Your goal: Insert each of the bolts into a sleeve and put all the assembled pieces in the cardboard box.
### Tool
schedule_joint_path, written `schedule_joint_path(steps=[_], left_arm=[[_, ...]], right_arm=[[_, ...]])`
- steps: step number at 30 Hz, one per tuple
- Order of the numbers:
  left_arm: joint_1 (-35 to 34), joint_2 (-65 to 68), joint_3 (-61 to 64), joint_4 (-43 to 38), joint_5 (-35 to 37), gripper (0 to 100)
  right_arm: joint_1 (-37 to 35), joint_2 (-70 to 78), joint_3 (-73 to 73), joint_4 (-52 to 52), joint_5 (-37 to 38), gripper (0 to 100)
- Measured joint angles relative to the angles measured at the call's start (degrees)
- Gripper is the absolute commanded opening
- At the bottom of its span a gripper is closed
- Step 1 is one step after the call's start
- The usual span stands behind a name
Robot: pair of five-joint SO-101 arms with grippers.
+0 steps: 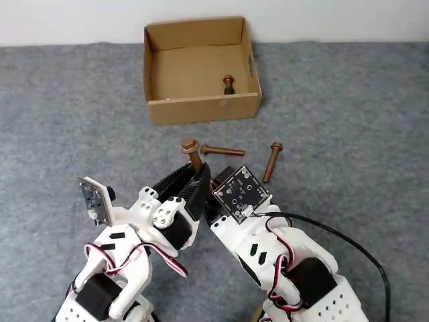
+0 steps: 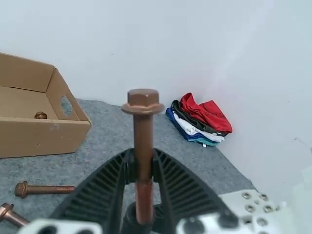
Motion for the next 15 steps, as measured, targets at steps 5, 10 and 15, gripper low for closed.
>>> schedule_joint_path(steps=[5,10,15], left_arm=[[-2.37,0.0,2.2,-2.73,0.0,0],[-3.08,0.0,3.78,-4.92,0.18,0],[-2.29,0.0,3.78,-4.31,-0.09,0]], right_arm=[[-0.62,0.0,0.0,0.0,0.0,0.8],[-1.76,0.0,0.0,0.0,0.0,0.8],[-1.76,0.0,0.0,0.0,0.0,0.8]])
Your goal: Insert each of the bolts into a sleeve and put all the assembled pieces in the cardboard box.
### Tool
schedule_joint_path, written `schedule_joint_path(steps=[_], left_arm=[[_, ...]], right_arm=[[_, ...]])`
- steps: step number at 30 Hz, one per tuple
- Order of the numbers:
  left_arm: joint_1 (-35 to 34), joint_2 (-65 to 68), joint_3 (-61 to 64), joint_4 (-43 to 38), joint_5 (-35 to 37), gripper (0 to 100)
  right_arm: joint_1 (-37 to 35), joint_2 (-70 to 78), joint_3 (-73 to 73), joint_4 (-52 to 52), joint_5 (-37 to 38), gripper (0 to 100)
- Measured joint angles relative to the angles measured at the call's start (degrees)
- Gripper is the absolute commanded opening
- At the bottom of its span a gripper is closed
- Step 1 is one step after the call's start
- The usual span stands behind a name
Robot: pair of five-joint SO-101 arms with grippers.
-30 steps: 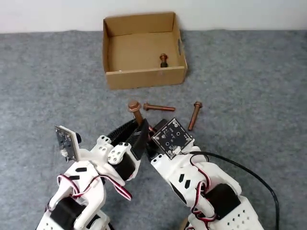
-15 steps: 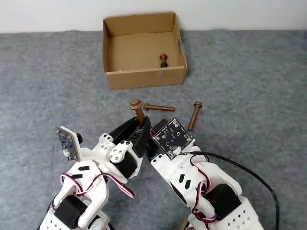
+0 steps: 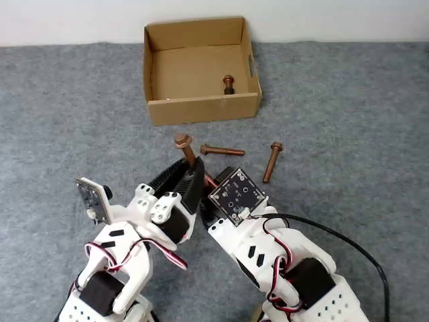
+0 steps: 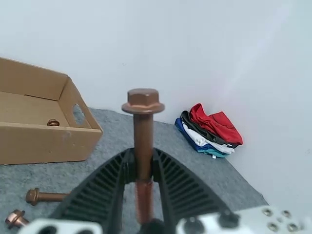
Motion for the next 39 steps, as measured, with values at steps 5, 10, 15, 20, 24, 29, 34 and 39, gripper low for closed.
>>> schedule_joint_path(steps=[5,10,15,20,24,29,34,39], left_arm=[[0.7,-0.09,-1.93,2.29,0.0,0],[1.41,0.0,-4.75,3.52,0.18,0],[1.41,0.0,-5.27,7.56,0.18,0],[1.41,0.09,-5.27,8.0,0.26,0],[1.49,0.09,-4.84,8.0,0.26,0],[3.08,-0.44,-2.46,8.0,-0.62,0],[5.8,-0.53,-2.64,11.69,-5.1,0],[6.51,-0.44,-3.34,15.38,-9.32,0]], right_arm=[[0.0,0.0,0.09,0.09,0.09,0.8],[0.0,0.0,0.0,0.09,0.09,0.8],[0.0,0.0,0.0,0.09,0.09,0.8],[0.0,0.0,0.0,0.09,0.09,0.8],[0.0,0.0,0.0,0.0,0.09,0.8],[0.0,0.09,0.09,0.09,0.09,0.8],[0.09,0.18,0.26,0.18,0.09,0.8],[0.09,0.09,0.09,0.09,0.09,0.8]])
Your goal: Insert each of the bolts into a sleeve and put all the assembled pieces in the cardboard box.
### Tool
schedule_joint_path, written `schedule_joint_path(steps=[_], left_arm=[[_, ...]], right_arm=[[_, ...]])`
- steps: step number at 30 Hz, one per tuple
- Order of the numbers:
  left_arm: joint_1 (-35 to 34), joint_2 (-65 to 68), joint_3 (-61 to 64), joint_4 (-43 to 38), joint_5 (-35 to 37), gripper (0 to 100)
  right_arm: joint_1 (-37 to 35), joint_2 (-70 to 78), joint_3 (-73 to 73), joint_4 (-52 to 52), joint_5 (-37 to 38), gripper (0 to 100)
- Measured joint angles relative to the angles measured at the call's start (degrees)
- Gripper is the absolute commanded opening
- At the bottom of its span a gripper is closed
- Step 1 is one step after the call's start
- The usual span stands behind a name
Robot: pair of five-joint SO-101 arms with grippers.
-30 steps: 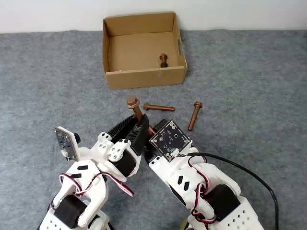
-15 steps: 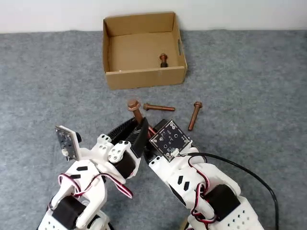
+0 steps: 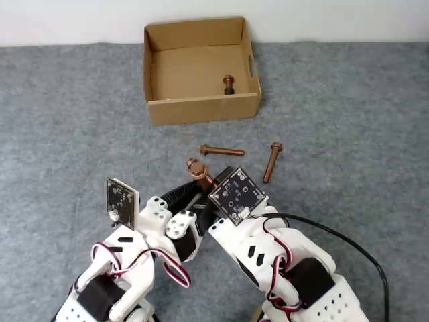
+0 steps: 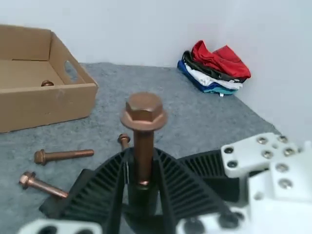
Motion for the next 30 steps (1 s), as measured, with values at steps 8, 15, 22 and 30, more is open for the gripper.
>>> schedule_joint_path(steps=[8,15,22,30], left_arm=[[0.0,0.0,-1.05,3.96,-2.37,2],[0.0,-0.09,-1.41,4.31,-6.86,16],[-1.85,0.0,-1.23,4.92,-6.77,17],[-2.02,0.35,-2.55,5.45,-7.21,17]], right_arm=[[-0.26,0.0,0.09,0.0,0.0,0.8],[-0.26,0.0,0.09,0.0,0.0,0.8],[-0.18,-0.09,0.09,0.09,0.09,0.8],[-0.18,-0.09,0.0,0.0,0.09,0.8]])
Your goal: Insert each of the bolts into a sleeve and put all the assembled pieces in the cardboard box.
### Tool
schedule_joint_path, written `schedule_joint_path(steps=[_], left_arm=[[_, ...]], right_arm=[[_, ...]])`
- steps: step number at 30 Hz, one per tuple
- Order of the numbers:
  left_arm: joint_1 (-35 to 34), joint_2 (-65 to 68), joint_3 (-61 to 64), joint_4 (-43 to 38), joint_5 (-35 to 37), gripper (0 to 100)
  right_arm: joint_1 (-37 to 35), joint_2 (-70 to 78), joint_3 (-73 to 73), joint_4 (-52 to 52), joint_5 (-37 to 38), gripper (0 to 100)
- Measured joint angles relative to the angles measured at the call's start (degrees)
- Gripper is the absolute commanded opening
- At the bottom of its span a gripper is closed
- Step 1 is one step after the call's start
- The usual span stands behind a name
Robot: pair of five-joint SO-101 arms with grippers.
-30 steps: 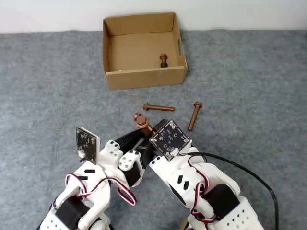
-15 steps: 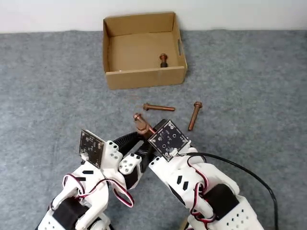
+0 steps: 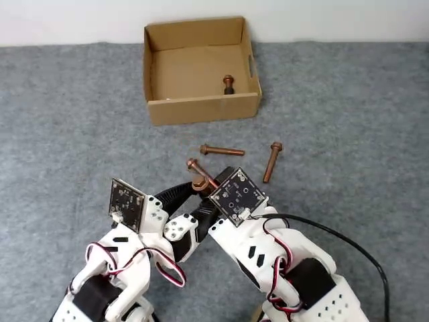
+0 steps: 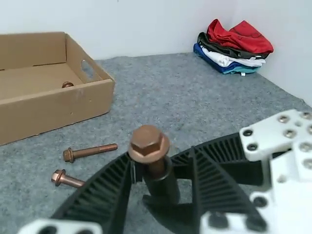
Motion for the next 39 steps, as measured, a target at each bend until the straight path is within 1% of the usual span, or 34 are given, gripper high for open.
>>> schedule_joint_path(steps=[4,12,25,28,33,35,39], left_arm=[[0.0,0.09,-0.53,0.88,-0.18,17],[0.0,0.09,-2.37,5.1,-3.78,17],[0.0,-0.26,-3.25,7.03,-8.0,17],[0.0,-0.26,-4.57,7.91,-8.0,17],[0.09,-0.26,-7.3,12.4,-8.09,17],[-0.44,-0.26,-8.09,13.63,-8.18,16],[-4.13,-0.26,-9.14,13.98,-8.26,16]], right_arm=[[-0.09,0.0,0.0,0.0,0.0,0.8],[-0.18,0.0,0.0,0.0,0.0,0.8],[-0.18,0.0,0.0,0.0,0.09,0.8],[1.32,0.0,0.0,0.0,0.09,0.8],[3.43,0.09,0.0,0.0,0.09,0.8],[3.25,0.09,0.0,0.0,0.09,0.8],[3.43,0.09,0.0,0.0,0.09,0.8]])
